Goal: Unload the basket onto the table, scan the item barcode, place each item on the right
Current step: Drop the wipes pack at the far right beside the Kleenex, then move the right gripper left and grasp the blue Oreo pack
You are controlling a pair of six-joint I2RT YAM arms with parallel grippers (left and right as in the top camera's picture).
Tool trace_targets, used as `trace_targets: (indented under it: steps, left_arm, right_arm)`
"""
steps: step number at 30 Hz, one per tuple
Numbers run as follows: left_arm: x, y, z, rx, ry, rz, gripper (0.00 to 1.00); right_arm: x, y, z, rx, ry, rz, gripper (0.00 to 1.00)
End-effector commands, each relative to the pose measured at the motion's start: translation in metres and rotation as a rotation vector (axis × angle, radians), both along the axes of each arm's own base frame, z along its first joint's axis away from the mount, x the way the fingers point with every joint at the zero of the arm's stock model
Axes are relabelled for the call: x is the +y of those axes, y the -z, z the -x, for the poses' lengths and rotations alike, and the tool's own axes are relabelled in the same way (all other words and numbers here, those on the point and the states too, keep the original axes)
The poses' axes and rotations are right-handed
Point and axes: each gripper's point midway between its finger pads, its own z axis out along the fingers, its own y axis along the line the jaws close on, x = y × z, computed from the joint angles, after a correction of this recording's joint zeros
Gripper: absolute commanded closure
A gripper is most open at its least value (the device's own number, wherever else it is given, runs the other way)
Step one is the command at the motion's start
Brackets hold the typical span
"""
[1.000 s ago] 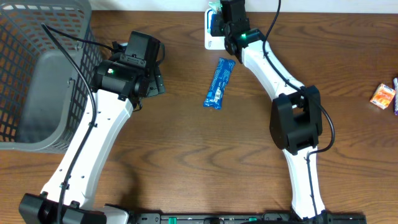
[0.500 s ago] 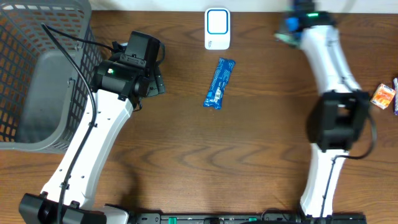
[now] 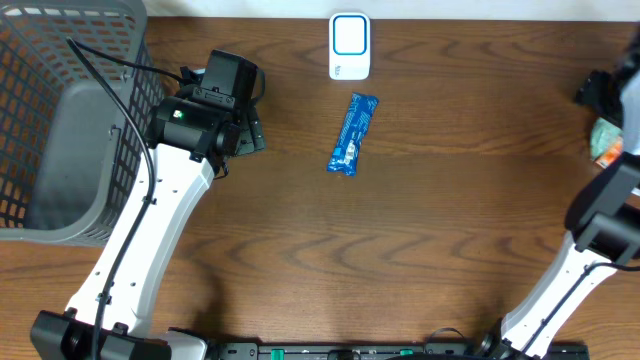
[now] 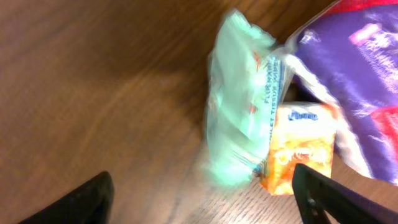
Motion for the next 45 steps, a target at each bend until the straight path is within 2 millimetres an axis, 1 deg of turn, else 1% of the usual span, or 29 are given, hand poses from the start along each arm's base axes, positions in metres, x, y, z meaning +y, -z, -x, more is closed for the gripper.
trace_targets:
  steps: [1,2,5,7,9,12,14,15,17,18,21,23,29,31,33,34,37,40,42,45]
  left_arm:
    - [0.002,0.000,0.000,-0.001,-0.012,-0.003,0.02]
    - [0.002,0.000,0.000,0.000,-0.012,-0.003,0.02]
    - [0.002,0.000,0.000,0.000,-0.012,-0.003,0.02]
    - [0.002,0.000,0.000,-0.001,-0.012,-0.003,0.02]
    - [0.002,0.000,0.000,-0.001,-0.012,-0.003,0.02]
    - [0.002,0.000,0.000,0.000,-0.012,-0.003,0.02]
    - [0.002,0.000,0.000,0.000,-0.012,-0.003,0.02]
    - [0.002,0.000,0.000,0.000,-0.012,-0.003,0.02]
    - [0.002,0.000,0.000,0.000,-0.012,-0.003,0.02]
    - [0.002,0.000,0.000,-0.001,-0.012,-0.003,0.02]
    - [0.002,0.000,0.000,-0.001,-0.012,-0.003,0.02]
    - [0.002,0.000,0.000,-0.001,-0.012,-0.003,0.02]
    - [0.002,0.000,0.000,-0.001,-0.013,-0.003,0.02]
    - [0.002,0.000,0.000,0.000,-0.012,-0.003,0.02]
    - [0.002,0.000,0.000,-0.001,-0.012,-0.003,0.02]
    - [0.002,0.000,0.000,-0.001,-0.012,-0.003,0.02]
    - [0.002,0.000,0.000,0.000,-0.012,-0.003,0.02]
    - [0.002,0.000,0.000,0.000,-0.012,-0.003,0.02]
    - [0.002,0.000,0.000,0.000,-0.012,-0.003,0.02]
    - [0.002,0.000,0.000,-0.001,-0.012,-0.003,0.02]
  right_arm:
    - [0.021,-0.009,-0.008,-0.090,-0.116,-0.141,0.05]
    - [0.022,-0.008,-0.007,-0.094,-0.118,-0.157,0.02]
    - [0.033,-0.003,-0.008,-0.095,-0.136,-0.203,0.02]
    - [0.048,0.003,-0.010,-0.102,-0.164,-0.254,0.02]
    - [0.067,0.008,-0.014,-0.113,-0.200,-0.322,0.02]
    - [0.110,0.015,-0.019,-0.143,-0.274,-0.471,0.02]
    - [0.145,0.018,-0.021,-0.158,-0.334,-0.585,0.01]
    - [0.159,0.019,-0.022,-0.162,-0.367,-0.624,0.01]
    - [0.198,0.023,-0.021,-0.166,-0.471,-0.706,0.01]
    - [0.222,0.028,-0.020,-0.160,-0.520,-0.745,0.01]
    - [0.263,0.041,-0.016,-0.114,-0.583,-0.771,0.01]
    - [0.296,0.049,-0.011,-0.077,-0.626,-0.788,0.01]
    - [0.388,0.064,0.007,0.008,-0.781,-0.811,0.01]
    - [0.410,0.067,0.010,0.015,-0.820,-0.806,0.01]
    - [0.428,0.073,0.011,0.019,-0.806,-0.797,0.01]
    - [0.435,0.078,0.009,0.017,-0.772,-0.785,0.01]
    - [0.445,0.091,0.004,0.008,-0.655,-0.756,0.01]
    - [0.463,0.097,0.008,0.005,-0.605,-0.791,0.01]
    - [0.470,0.100,0.014,0.022,-0.615,-0.785,0.01]
    - [0.472,0.110,0.024,0.059,-0.622,-0.723,0.01]
